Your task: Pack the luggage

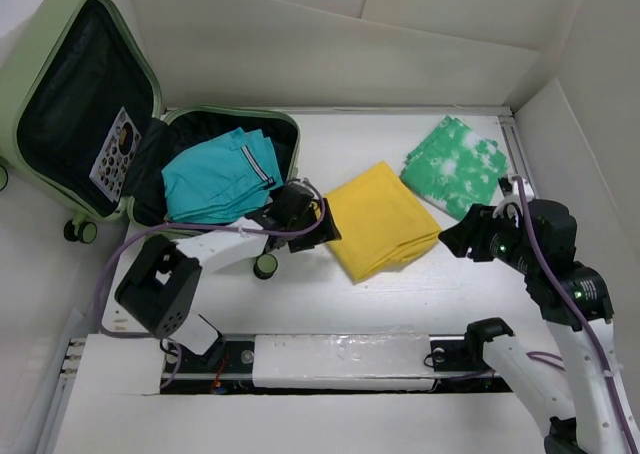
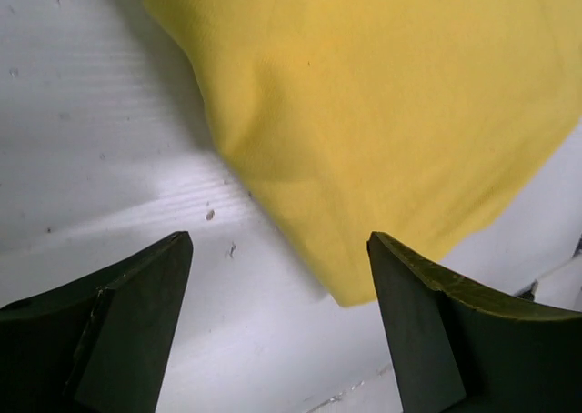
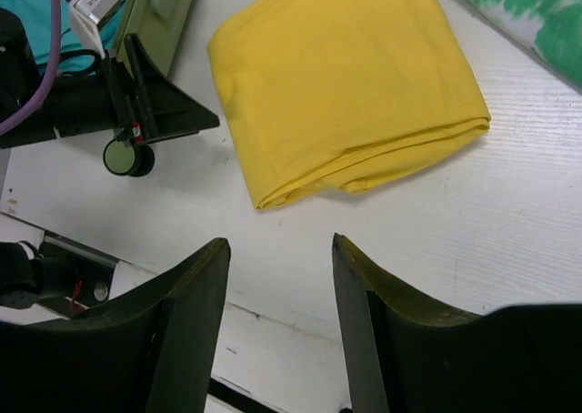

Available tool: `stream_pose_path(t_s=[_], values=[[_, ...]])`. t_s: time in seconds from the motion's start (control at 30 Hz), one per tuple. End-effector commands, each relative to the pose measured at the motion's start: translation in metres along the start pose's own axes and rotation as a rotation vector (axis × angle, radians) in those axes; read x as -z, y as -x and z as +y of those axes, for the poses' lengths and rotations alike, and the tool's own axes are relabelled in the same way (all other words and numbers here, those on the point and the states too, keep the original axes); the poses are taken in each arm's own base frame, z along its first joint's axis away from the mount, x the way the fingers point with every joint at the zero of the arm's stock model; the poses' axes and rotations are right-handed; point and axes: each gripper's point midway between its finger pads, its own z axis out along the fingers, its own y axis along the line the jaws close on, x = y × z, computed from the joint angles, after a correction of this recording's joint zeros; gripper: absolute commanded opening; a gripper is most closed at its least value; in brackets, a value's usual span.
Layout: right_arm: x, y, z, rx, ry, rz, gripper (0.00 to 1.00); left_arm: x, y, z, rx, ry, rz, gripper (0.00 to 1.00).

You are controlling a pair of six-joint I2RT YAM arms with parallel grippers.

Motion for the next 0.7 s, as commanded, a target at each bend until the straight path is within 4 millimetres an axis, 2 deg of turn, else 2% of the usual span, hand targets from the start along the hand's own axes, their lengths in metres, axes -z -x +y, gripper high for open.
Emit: stream_pose_path(t_s=[0.0, 0.07, 0.17, 0.2, 0.23, 0.3, 0.33, 0.43, 0.47, 0.53, 0.57, 0.6, 0.63, 0.67], values=[[-0.004, 0.015, 0.009, 0.054, 0.050, -0.056, 0.55, 0.011, -0.023, 0.019, 0.079, 0.031, 0.040, 0.76], [-0.008, 0.011, 0.008, 0.059, 0.052, -0.035, 0.55, 0.012, -0.026, 0.004, 0.102, -0.022, 0.039, 0.74], [-0.010, 0.007, 0.008, 0.057, 0.057, -0.023, 0.55, 0.000, -0.033, 0.003, 0.124, -0.020, 0.065, 0.74], [-0.010, 0.007, 0.008, 0.057, 0.057, -0.023, 0.55, -0.003, -0.031, -0.005, 0.137, -0.039, 0.071, 0.73], [-0.010, 0.007, 0.008, 0.057, 0.057, -0.023, 0.55, -0.012, -0.035, 0.001, 0.140, -0.013, 0.089, 0.73], [-0.008, 0.008, 0.008, 0.059, 0.060, -0.031, 0.55, -0.020, -0.034, -0.006, 0.163, -0.014, 0.095, 0.68], [-0.008, 0.008, 0.008, 0.059, 0.060, -0.031, 0.55, -0.027, -0.039, 0.001, 0.176, 0.013, 0.112, 0.68], [-0.005, 0.006, 0.009, 0.059, 0.061, -0.033, 0.55, -0.039, -0.034, -0.007, 0.212, 0.011, 0.088, 0.65], [-0.003, 0.005, 0.009, 0.059, 0.061, -0.033, 0.55, -0.047, -0.036, 0.000, 0.224, 0.036, 0.089, 0.64], [0.000, 0.003, 0.007, 0.060, 0.053, -0.037, 0.55, -0.056, -0.036, -0.004, 0.240, 0.039, 0.080, 0.63], [0.000, 0.003, 0.007, 0.060, 0.053, -0.037, 0.55, -0.064, -0.043, 0.000, 0.253, 0.062, 0.099, 0.58], [0.002, 0.006, 0.009, 0.062, 0.056, -0.046, 0.55, -0.068, -0.040, -0.004, 0.261, 0.052, 0.093, 0.56], [0.002, 0.007, 0.007, 0.062, 0.046, -0.049, 0.55, -0.072, -0.041, 0.000, 0.261, 0.069, 0.090, 0.53], [0.005, 0.009, 0.009, 0.063, 0.047, -0.054, 0.55, -0.074, -0.038, -0.004, 0.272, 0.060, 0.084, 0.47]])
